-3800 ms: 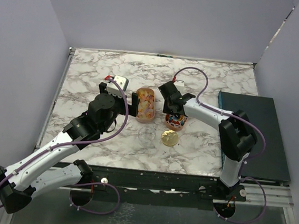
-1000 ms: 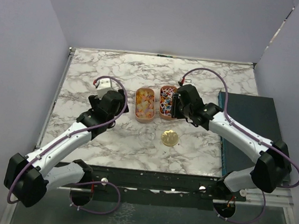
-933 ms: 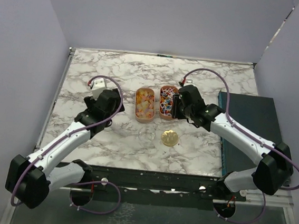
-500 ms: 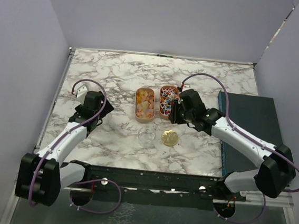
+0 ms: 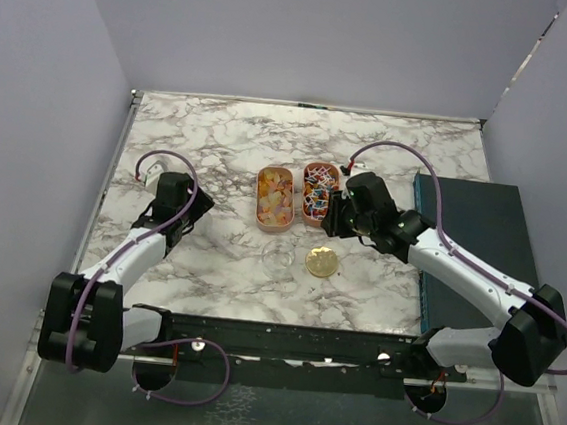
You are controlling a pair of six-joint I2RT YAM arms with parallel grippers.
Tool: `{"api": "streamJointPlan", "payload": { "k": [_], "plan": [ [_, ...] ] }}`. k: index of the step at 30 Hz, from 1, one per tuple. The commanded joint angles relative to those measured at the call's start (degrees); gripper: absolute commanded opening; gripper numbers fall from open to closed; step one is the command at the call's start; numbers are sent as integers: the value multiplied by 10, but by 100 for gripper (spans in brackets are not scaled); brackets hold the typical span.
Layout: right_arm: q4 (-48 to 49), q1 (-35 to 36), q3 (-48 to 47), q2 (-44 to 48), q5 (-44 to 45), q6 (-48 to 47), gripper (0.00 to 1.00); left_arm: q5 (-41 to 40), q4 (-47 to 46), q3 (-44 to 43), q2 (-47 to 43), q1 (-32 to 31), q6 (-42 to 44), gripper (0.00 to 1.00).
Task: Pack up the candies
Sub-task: Pick up the spatula from the center of the board.
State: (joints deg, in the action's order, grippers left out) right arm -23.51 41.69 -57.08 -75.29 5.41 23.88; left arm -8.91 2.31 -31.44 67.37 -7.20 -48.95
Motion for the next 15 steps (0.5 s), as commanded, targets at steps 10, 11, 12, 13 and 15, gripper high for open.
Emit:
{"api": "streamJointPlan", "payload": {
  "k": [10,11,12,13,15],
  "plan": [
    [0,5,2,8,-16,-10,39,38,-69,25,31,10,-17,59],
    [0,4,1,8,-17,-9,39,39,-70,25,31,10,-17,57],
    [1,4,1,8,-18,-8,38,38,-71,25,33,10,-17,55],
    [1,4,2,9,-18,-8,38,39,-71,25,34,10,-17,51],
    [1,5,1,9,-18,-8,38,39,-72,27,35,11,-17,45]
  ]
}}
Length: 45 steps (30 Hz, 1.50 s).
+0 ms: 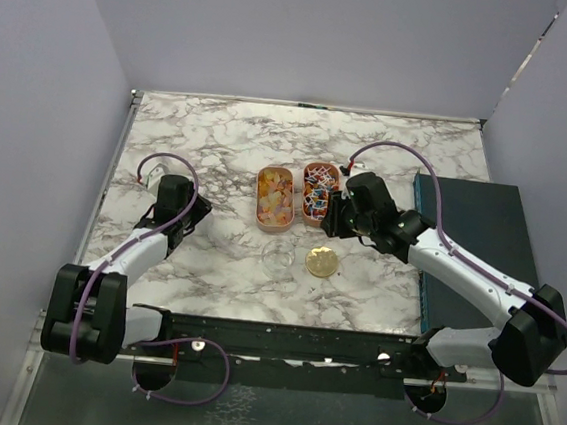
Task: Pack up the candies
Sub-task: Pick up the spatula from the center of the board.
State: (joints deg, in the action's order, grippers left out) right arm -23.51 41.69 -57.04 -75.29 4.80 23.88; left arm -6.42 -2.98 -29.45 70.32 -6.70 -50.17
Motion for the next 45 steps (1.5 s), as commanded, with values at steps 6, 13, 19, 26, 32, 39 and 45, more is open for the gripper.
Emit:
{"api": "streamJointPlan", "payload": {
  "k": [6,13,19,26,32,39,45],
  "plan": [
    [1,5,5,12,-10,-4,38,13,-23,12,7,6,-4,29],
    [4,5,14,17,-9,1,38,12,-30,15,17,7,-5,12],
    [5,5,23,27,-7,4,38,5,-33,15,22,7,-10,0],
    [6,5,21,45,-21,-6,38,0,-15,9,-12,7,-14,0],
    [49,11,19,70,-97,-39,38,3,27,-15,-48,6,-20,0],
    [96,67,-13,53,-118,-91,46,12,95,-50,-95,7,-30,0],
    [130,125,-63,-7,-117,-120,56,53,131,-71,-134,7,-36,0]
  ]
}}
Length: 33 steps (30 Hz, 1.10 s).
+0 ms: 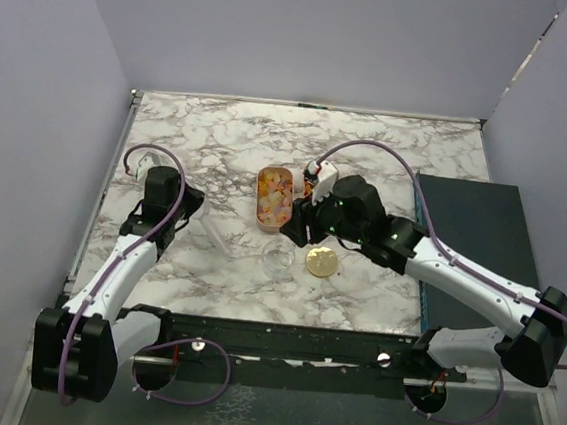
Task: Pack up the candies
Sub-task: Pick up the spatula from the center of the board.
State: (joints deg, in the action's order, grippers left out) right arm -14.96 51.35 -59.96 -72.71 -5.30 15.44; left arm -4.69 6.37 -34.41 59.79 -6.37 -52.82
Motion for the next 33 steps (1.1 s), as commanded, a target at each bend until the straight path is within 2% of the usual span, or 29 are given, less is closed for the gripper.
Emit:
{"api": "streamJointPlan", "payload": {
  "k": [1,5,11,22,33],
  "plan": [
    [53,37,-41,-43,-14,-40,58,42,42,-23,-34,3,-11,0],
    [81,59,-75,-92,-12,-45,66,78,50,-27,-55,4,-23,0],
    [92,59,-130,-171,-40,10,74,119,61,-40,-78,0,-28,0],
    [96,59,-201,-284,-108,79,75,131,66,-50,-91,-19,-32,0],
    [114,59,-232,-348,-143,115,70,145,66,-54,-98,-25,-40,0]
  ]
}}
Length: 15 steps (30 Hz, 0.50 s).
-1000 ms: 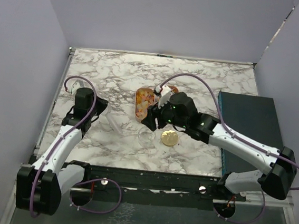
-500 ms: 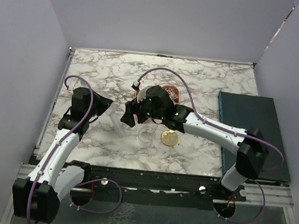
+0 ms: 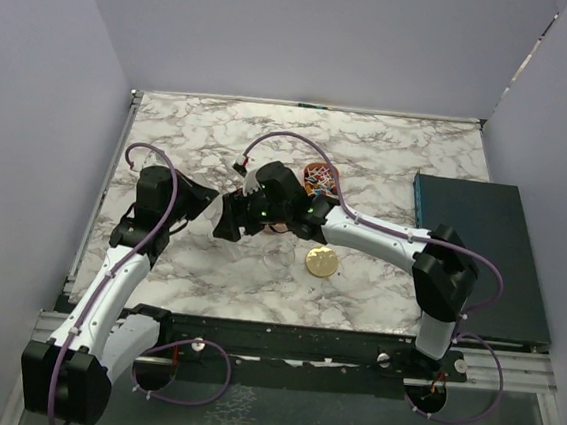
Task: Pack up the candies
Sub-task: Pick up the spatula from the center of the board.
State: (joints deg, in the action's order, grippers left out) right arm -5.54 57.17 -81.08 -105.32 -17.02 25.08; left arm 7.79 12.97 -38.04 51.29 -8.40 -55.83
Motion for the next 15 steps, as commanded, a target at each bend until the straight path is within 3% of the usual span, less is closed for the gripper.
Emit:
{"api": "streamJointPlan", "payload": {
  "k": [1,7,15],
  "plan": [
    [20,1,-23,-26,-27,21,68,21,0,-19,-13,-6,-11,0],
    [28,1,-27,-40,-32,32,59,26,0,-16,-18,-7,-15,0],
    [28,1,-27,-40,-34,34,26,28,-1,-12,-22,-9,-18,0]
  ]
}}
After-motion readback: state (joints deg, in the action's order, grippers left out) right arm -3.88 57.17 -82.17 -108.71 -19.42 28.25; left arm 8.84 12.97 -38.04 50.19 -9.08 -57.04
